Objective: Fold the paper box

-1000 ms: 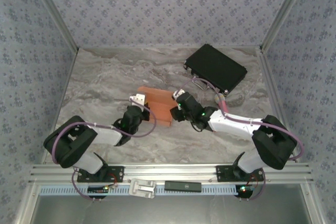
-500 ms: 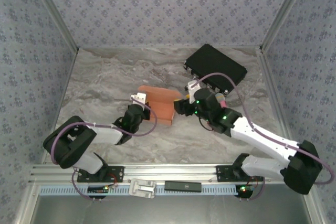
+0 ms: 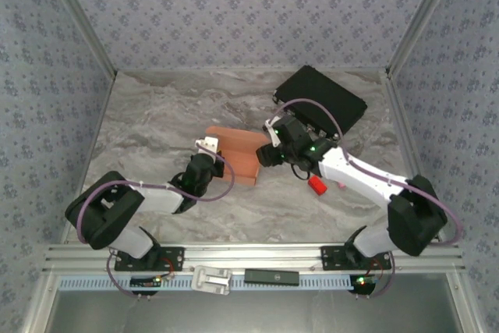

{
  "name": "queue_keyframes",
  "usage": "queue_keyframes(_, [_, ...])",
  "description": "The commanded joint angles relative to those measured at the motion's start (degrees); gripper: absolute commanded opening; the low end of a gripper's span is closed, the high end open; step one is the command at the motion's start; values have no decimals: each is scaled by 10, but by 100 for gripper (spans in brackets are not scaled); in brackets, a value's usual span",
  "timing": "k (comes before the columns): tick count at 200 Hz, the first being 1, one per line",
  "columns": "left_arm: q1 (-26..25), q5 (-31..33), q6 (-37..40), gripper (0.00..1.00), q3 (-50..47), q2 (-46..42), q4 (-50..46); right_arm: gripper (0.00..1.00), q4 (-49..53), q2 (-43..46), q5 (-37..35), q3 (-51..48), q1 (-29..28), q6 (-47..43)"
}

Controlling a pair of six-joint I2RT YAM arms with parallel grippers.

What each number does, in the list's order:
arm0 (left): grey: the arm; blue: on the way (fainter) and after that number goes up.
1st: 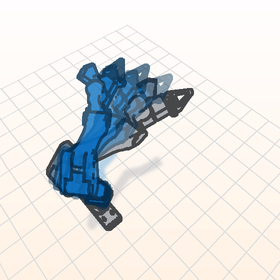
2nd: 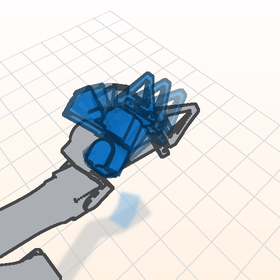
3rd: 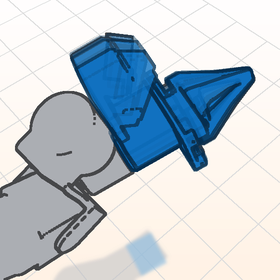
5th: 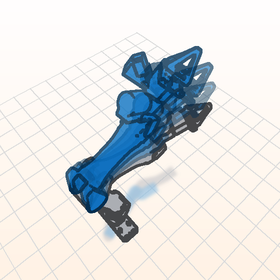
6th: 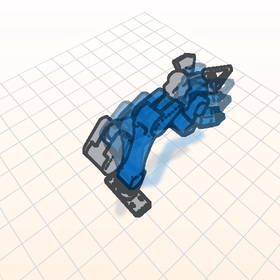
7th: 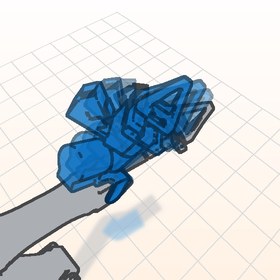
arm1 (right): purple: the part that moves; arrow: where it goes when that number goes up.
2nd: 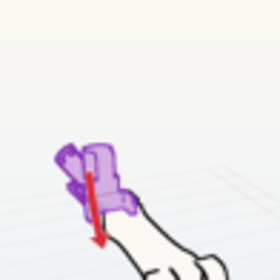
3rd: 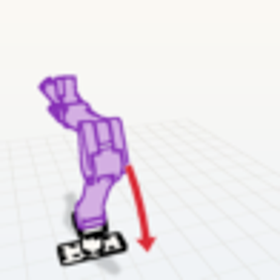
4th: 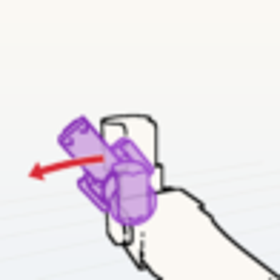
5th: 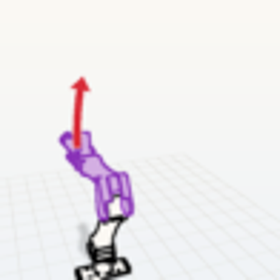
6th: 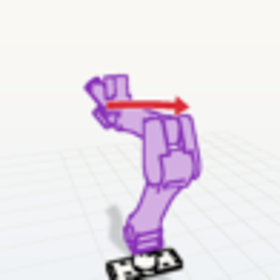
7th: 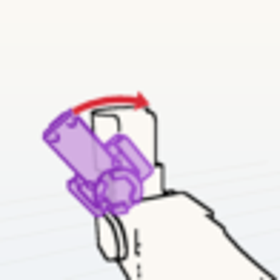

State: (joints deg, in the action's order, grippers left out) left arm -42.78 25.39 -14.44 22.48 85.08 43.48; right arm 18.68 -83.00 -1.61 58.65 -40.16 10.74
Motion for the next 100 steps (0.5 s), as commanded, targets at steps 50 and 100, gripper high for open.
queue_keyframes(50, [-3, 8, 10, 0, 10, 9, -31, 62, 155, -63, 48, 147, 32, -98])
queue_keyframes(100, [-2, 7, 11, 0, 13, 9, -33, 46, 236, -147, 5, 229, 20, -113])
